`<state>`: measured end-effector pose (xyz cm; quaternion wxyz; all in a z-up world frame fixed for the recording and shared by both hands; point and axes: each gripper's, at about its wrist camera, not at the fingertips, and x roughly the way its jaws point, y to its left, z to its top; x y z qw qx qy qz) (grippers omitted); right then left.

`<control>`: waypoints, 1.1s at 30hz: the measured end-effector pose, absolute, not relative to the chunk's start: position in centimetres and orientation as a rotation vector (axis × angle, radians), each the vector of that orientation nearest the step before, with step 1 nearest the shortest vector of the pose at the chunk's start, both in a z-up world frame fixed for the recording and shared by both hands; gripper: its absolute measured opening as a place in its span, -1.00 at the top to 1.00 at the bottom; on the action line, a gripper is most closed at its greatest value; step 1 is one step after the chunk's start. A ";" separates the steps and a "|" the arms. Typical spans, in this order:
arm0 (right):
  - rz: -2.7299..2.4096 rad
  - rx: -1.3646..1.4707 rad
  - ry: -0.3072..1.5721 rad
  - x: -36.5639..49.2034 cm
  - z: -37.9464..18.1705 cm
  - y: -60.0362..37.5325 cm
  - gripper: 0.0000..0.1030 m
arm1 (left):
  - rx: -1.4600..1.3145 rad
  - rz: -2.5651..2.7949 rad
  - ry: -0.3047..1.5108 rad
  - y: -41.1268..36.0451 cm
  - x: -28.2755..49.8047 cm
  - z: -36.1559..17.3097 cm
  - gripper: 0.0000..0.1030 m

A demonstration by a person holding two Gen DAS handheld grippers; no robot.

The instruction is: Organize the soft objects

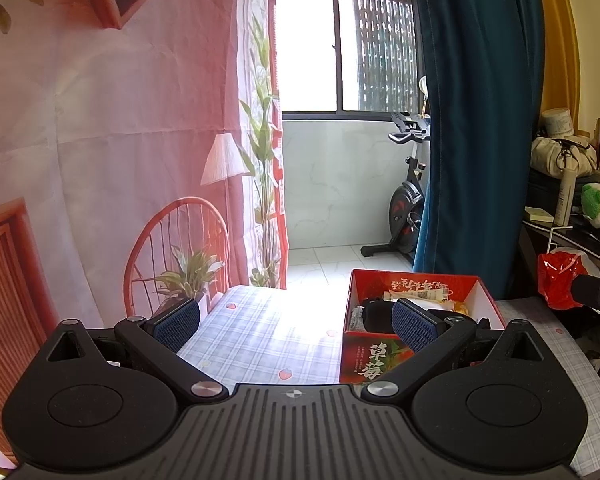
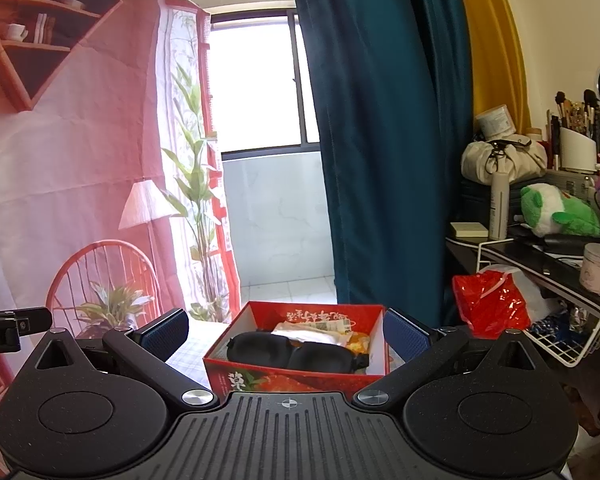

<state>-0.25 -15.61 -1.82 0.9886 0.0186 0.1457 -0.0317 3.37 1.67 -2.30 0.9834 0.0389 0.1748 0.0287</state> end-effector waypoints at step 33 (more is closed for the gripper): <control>-0.062 0.026 0.243 -1.5 -1.1 -15.6 -0.99 | 0.079 0.064 0.285 1.6 1.8 -1.6 -1.00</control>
